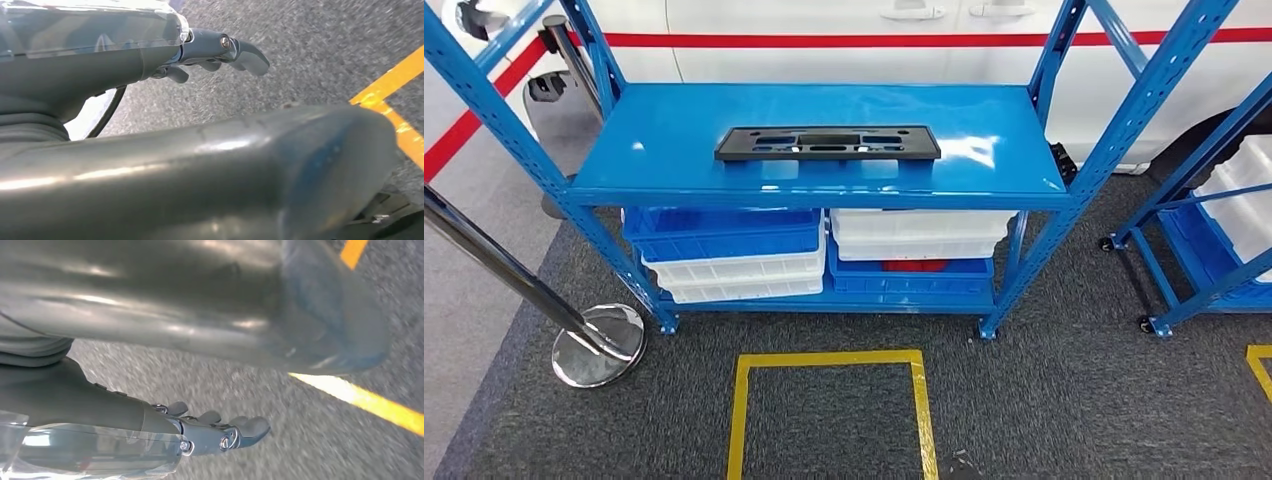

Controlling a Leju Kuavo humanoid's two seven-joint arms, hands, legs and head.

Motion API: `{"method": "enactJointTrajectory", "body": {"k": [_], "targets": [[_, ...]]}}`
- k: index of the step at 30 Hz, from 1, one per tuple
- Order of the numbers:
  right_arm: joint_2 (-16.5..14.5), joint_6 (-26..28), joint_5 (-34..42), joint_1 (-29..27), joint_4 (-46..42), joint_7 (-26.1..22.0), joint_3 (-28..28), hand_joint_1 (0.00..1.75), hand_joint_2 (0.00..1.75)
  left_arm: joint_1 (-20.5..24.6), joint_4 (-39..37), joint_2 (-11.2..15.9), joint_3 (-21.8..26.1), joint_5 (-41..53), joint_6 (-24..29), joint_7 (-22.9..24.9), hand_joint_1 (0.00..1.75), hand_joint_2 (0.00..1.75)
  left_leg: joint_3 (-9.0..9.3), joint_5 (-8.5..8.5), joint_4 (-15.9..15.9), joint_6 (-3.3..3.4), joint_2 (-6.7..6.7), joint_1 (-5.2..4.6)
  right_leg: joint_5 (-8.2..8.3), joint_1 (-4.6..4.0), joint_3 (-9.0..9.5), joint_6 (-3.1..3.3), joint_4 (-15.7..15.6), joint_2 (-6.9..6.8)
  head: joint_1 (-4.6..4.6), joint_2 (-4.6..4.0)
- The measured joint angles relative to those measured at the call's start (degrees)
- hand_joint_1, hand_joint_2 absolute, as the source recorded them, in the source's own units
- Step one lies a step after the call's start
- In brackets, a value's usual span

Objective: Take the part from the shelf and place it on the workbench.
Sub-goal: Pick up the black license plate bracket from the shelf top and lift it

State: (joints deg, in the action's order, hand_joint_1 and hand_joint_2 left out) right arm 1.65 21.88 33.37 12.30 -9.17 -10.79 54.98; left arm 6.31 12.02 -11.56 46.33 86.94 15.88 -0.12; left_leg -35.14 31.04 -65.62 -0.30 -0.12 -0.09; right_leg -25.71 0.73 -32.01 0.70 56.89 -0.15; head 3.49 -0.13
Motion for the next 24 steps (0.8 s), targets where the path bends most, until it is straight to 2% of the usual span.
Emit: {"method": "enactJointTrajectory", "body": {"k": [1, 2, 3, 4, 6, 7, 8, 9, 12, 14, 16, 17, 18, 19, 20, 22, 23, 24], "targets": [[0.15, 0.51, -0.47, 0.29, 0.01, -0.64, 0.14, 0.00, 0.00, -0.22, 0.00, 0.02, 0.21, -0.02, -0.10, 0.21, 0.00, 0.00, -1.88, 1.79, -3.97, -0.32, 0.00, 0.24, -0.02, 0.01, -0.02, 0.09, 0.03, -0.02, 0.01, 0.00], [0.32, 0.96, -1.14, 0.61, 0.02, -1.30, 0.41, 0.00, 0.00, -0.45, 0.00, 0.04, 0.44, -0.03, -0.19, 0.36, 0.00, 0.00, -3.41, 2.81, -7.10, -0.61, 0.01, 0.48, -0.04, 0.04, -0.02, 0.10, 0.06, -0.01, 0.01, 0.00], [0.49, 1.28, -2.06, 0.98, 0.01, -2.00, 0.85, 0.00, 0.00, -0.67, 0.00, 0.06, 0.64, -0.04, -0.23, 0.43, 0.00, 0.00, -4.12, 2.73, -8.42, -0.86, 0.01, 0.70, -0.08, 0.09, -0.01, 0.06, 0.10, 0.01, 0.01, 0.01], [0.60, 1.53, -3.21, 1.46, 0.01, -2.81, 1.45, 0.00, 0.00, -0.82, 0.00, 0.08, 0.79, -0.04, -0.26, 0.40, 0.00, 0.00, -3.77, 1.50, -7.44, -1.09, 0.02, 0.93, -0.13, 0.18, 0.01, -0.03, 0.19, 0.05, 0.01, 0.01], [0.69, 2.06, -6.28, 2.81, -0.02, -4.70, 3.09, 0.00, 0.00, -0.78, -0.01, 0.11, 0.87, -0.07, -0.24, -0.04, 0.00, 0.00, -0.47, -2.52, -0.15, -1.37, 0.08, 1.32, -0.39, 0.42, 0.03, -0.49, 0.58, 0.15, 0.01, 0.01], [0.69, 2.40, -8.06, 3.69, -0.03, -5.78, 4.09, 0.00, 0.00, -0.58, -0.02, 0.11, 0.90, -0.11, -0.21, -0.36, 0.00, 0.00, 1.16, -3.90, 3.47, -1.26, 0.04, 1.33, -0.54, 0.41, -0.07, -0.85, 0.91, 0.20, 0.01, 0.01], [0.69, 2.80, -10.05, 4.64, -0.11, -6.94, 5.24, 0.00, 0.00, -0.33, -0.04, 0.11, 0.93, -0.15, -0.18, -0.65, 0.00, 0.00, 2.17, -4.60, 5.82, -0.94, -0.02, 1.29, -0.61, 0.35, -0.22, -1.25, 1.13, 0.24, 0.00, 0.02], [0.69, 3.51, -12.43, 5.62, -0.25, -8.19, 6.53, 0.00, 0.00, -0.10, -0.05, 0.10, 0.96, -0.19, -0.18, -0.85, 0.00, 0.00, 2.48, -4.64, 6.76, -0.51, -0.11, 1.20, -0.60, 0.24, -0.37, -1.63, 1.26, 0.26, -0.01, 0.01], [0.69, 10.05, -24.10, 8.70, -1.07, -9.91, 11.67, 0.00, 0.00, 0.41, -0.07, 0.09, 1.02, -0.08, -0.46, -0.50, 0.00, 0.00, 2.30, -5.00, 7.03, 0.92, -0.23, 0.99, -0.61, 0.40, -0.64, -2.65, 1.42, 0.25, -0.03, 0.01], [0.68, 15.03, -33.54, 11.01, -1.79, -8.10, 16.51, 0.00, 0.00, 0.73, -0.07, 0.10, 1.04, 0.07, -0.72, 0.16, 0.00, 0.00, 2.33, -5.34, 7.41, 1.67, -0.19, 1.03, -2.72, 0.58, -2.04, -3.00, 4.54, 0.16, -0.02, 0.01], [0.66, 16.88, -41.11, 13.01, -3.00, -5.40, 21.26, 0.00, 0.00, 0.98, -0.07, 0.11, 1.04, 0.31, -0.91, 0.67, 0.00, 0.00, 2.19, -5.46, 7.45, 2.05, -0.19, 0.89, -6.47, 0.59, -5.44, -3.08, 11.96, 0.10, -0.02, 0.00], [0.66, 17.19, -44.48, 13.79, -3.82, -3.99, 23.39, 0.00, 0.00, 1.04, -0.07, 0.13, 1.04, 0.45, -1.03, 0.92, 0.00, 0.00, 2.14, -5.49, 7.43, 2.13, -0.26, 0.78, -7.72, 0.58, -7.14, -3.08, 15.56, 0.10, -0.02, 0.01], [0.66, 17.40, -47.61, 14.43, -4.66, -2.75, 25.12, 0.00, 0.00, 1.04, -0.07, 0.17, 1.04, 0.55, -1.16, 1.11, 0.00, 0.00, 2.14, -5.50, 7.42, 2.19, -0.38, 0.66, -7.97, 0.57, -8.13, -3.02, 17.63, 0.10, -0.03, 0.00], [0.66, 17.56, -51.07, 14.99, -5.69, -1.65, 26.36, 0.00, 0.00, 1.03, -0.07, 0.22, 1.04, 0.61, -1.27, 1.35, 0.00, 0.00, 2.19, -5.50, 7.40, 2.20, -0.55, 0.54, -7.03, 0.56, -8.06, -2.85, 17.39, 0.10, -0.02, 0.01], [0.67, 17.64, -55.09, 15.56, -6.93, -0.76, 27.08, 0.00, 0.00, 1.01, -0.07, 0.27, 1.04, 0.61, -1.36, 1.56, 0.00, 0.00, 2.31, -5.48, 7.39, 2.18, -0.73, 0.43, -5.13, 0.52, -6.90, -2.57, 14.84, 0.11, -0.02, 0.01], [0.67, 17.67, -64.75, 16.69, -9.74, 0.57, 26.66, 0.00, 0.00, 1.01, -0.07, 0.33, 1.06, 0.58, -1.34, 1.79, 0.00, 0.00, 2.49, -5.38, 7.35, 1.99, -0.92, 0.16, -1.28, 0.24, -3.25, -1.70, 6.96, 0.11, -0.02, 0.01], [0.67, 17.60, -69.50, 17.19, -11.16, 1.00, 25.79, 0.00, 0.00, 1.02, -0.07, 0.36, 1.09, 0.57, -1.30, 1.81, 0.00, 0.00, 2.43, -5.36, 7.31, 1.79, -0.95, 0.06, -0.35, 0.07, -1.96, -1.39, 4.00, 0.08, -0.02, 0.01], [0.67, 17.47, -73.63, 17.53, -12.49, 1.33, 24.66, 0.00, 0.00, 1.02, -0.07, 0.39, 1.13, 0.56, -1.24, 1.81, 0.00, 0.00, 2.30, -5.36, 7.30, 1.52, -0.94, 0.02, -0.09, -0.13, -1.34, -1.19, 2.35, 0.09, -0.02, 0.01]]}}
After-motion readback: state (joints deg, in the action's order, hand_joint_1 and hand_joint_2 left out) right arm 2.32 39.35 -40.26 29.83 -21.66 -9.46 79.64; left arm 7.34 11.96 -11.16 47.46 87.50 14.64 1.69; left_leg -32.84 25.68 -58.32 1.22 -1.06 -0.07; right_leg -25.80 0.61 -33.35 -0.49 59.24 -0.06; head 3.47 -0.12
